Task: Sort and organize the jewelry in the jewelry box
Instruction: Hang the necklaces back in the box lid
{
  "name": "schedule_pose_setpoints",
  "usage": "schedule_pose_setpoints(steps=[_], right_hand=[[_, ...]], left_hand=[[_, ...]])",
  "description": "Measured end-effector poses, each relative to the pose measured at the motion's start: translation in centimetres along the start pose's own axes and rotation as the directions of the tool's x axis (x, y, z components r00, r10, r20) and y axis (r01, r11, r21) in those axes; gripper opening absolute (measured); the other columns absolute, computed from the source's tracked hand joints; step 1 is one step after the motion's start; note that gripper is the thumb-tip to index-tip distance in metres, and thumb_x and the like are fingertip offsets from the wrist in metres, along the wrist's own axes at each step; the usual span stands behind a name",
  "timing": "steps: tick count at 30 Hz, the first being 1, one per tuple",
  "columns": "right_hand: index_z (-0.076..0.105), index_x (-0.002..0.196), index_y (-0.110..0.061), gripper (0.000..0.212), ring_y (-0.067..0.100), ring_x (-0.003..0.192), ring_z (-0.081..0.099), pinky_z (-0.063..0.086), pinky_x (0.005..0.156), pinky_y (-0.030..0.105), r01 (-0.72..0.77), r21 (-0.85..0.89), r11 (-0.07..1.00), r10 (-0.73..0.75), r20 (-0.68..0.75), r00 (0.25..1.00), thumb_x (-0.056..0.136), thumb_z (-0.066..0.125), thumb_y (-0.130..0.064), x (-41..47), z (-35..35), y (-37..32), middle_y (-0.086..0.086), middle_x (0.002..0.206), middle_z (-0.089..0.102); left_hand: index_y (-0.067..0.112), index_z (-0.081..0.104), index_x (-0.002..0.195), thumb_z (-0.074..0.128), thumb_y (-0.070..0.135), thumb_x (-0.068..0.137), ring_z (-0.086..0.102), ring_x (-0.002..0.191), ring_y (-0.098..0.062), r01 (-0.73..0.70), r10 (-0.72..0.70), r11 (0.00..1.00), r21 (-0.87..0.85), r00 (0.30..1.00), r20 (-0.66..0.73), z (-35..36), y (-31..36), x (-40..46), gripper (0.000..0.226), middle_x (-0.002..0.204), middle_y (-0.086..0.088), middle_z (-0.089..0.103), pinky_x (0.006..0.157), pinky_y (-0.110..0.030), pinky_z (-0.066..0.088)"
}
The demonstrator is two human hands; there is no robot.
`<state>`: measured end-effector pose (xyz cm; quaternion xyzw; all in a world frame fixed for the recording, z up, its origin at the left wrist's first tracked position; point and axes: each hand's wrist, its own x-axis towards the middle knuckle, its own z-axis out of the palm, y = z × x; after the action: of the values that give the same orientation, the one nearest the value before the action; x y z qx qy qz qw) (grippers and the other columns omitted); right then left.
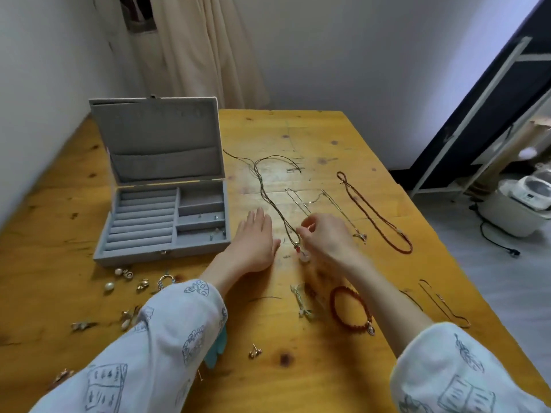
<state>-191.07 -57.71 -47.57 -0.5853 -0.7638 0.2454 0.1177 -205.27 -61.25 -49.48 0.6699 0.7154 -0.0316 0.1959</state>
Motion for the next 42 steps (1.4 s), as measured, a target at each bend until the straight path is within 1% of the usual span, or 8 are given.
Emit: schedule_pose_setpoints(steps=[4, 11, 16, 20, 23, 27, 32, 42], right_hand=[[0.06, 0.1, -0.003, 0.032, 0.034, 0.105, 0.056, 0.047, 0.085, 0.039, -0.014, -0.154, 0.988, 0.025, 0.07, 0.997, 0.084, 0.059, -0.031, 2.1, 2.0, -1.4, 0.014, 0.104, 0.062], [0.038, 0.053, -0.01, 0.027, 0.032, 0.069, 0.048, 0.039, 0.063, 0.036, 0.042, -0.168, 0.985, -0.016, 0.154, 0.988, 0.079, 0.045, -0.006, 3.3, 2.3, -1.6, 0.007, 0.057, 0.044], [0.048, 0.077, -0.011, 0.015, 0.021, 0.069, 0.06, 0.045, 0.058, 0.022, -0.004, 0.257, 0.966, -0.038, 0.157, 0.987, 0.091, 0.043, -0.009, 2.6, 0.0, -2.1, 0.003, 0.072, 0.065], [0.05, 0.078, -0.013, 0.016, 0.015, 0.061, 0.06, 0.049, 0.067, 0.035, 0.076, 0.418, 0.905, -0.148, 0.141, 0.979, 0.093, 0.046, -0.01, 1.9, -2.3, -3.6, 0.001, 0.065, 0.061], [0.05, 0.078, -0.013, 0.017, 0.016, 0.054, 0.055, 0.046, 0.052, 0.028, 0.154, 0.465, 0.872, -0.236, 0.123, 0.964, 0.094, 0.045, -0.009, 1.2, -4.6, -5.8, 0.003, 0.062, 0.055], [0.049, 0.074, -0.016, 0.021, 0.014, 0.05, 0.041, 0.034, 0.047, 0.024, 0.254, 0.495, 0.831, -0.292, -0.002, 0.956, 0.093, 0.046, -0.008, 0.4, -7.7, -8.5, 0.001, 0.06, 0.049], [0.054, 0.083, -0.012, 0.01, 0.012, 0.056, 0.042, 0.035, 0.05, 0.021, 0.325, 0.547, 0.771, -0.296, -0.145, 0.944, 0.092, 0.051, -0.011, 0.1, -10.2, -10.3, -0.001, 0.064, 0.051], [0.065, 0.083, -0.012, 0.019, 0.01, 0.058, 0.041, 0.033, 0.053, 0.02, 0.375, 0.675, 0.636, -0.413, -0.114, 0.904, 0.093, 0.05, -0.016, -0.3, -8.1, -15.7, 0.002, 0.065, 0.05]], left_hand=[[0.002, -0.002, 0.146, 0.036, 0.009, 0.096, -0.008, 0.143, -0.029, -0.023, 0.022, 1.0, 0.003, 0.999, 0.027, -0.4, -0.6, 0.8, 0.063, 0.155, -0.016, -0.011, 0.117, -0.038, 0.004], [0.002, 0.031, 0.138, 0.04, 0.001, 0.09, 0.013, 0.142, -0.028, -0.007, 0.01, 0.999, -0.054, 0.999, 0.051, -2.1, -0.6, 1.3, 0.049, 0.155, -0.014, 0.01, 0.112, -0.036, 0.024], [0.01, 0.031, 0.141, 0.04, 0.006, 0.093, 0.039, 0.131, -0.025, 0.001, -0.013, 0.936, -0.351, 0.999, -0.03, -3.2, -2.1, 1.2, 0.049, 0.145, -0.011, 0.038, 0.106, -0.033, 0.033], [0.018, 0.012, 0.146, 0.051, 0.008, 0.091, 0.014, 0.143, -0.017, -0.149, 0.029, 0.87, -0.469, 0.967, -0.254, -3.9, -2.3, 0.2, 0.069, 0.155, -0.003, 0.013, 0.114, -0.03, 0.015], [0.021, 0.018, 0.145, 0.056, 0.013, 0.09, 0.011, 0.143, -0.013, -0.286, 0.14, 0.846, -0.449, 0.933, -0.331, -5.6, -1.8, -0.6, 0.067, 0.154, 0.002, 0.016, 0.111, -0.025, 0.014], [0.016, 0.059, 0.105, 0.052, 0.021, 0.092, 0.062, 0.099, -0.015, -0.372, 0.157, 0.735, -0.567, 0.907, -0.391, -9.2, -2.2, -2.5, 0.015, 0.094, 0.003, 0.066, 0.092, -0.031, 0.046], [0.016, 0.058, 0.081, 0.045, 0.024, 0.094, 0.047, 0.056, -0.012, -0.477, 0.225, 0.704, -0.526, 0.852, -0.472, -14.7, -3.2, -6.2, 0.02, 0.062, 0.003, 0.048, 0.057, -0.021, 0.046], [0.013, 0.052, 0.062, 0.041, 0.032, 0.096, 0.025, 0.049, -0.011, -0.425, -0.001, 0.022, -0.905, 0.905, -0.425, -20.1, -6.9, -8.5, 0.04, 0.059, -0.001, 0.018, 0.043, -0.018, 0.036]])
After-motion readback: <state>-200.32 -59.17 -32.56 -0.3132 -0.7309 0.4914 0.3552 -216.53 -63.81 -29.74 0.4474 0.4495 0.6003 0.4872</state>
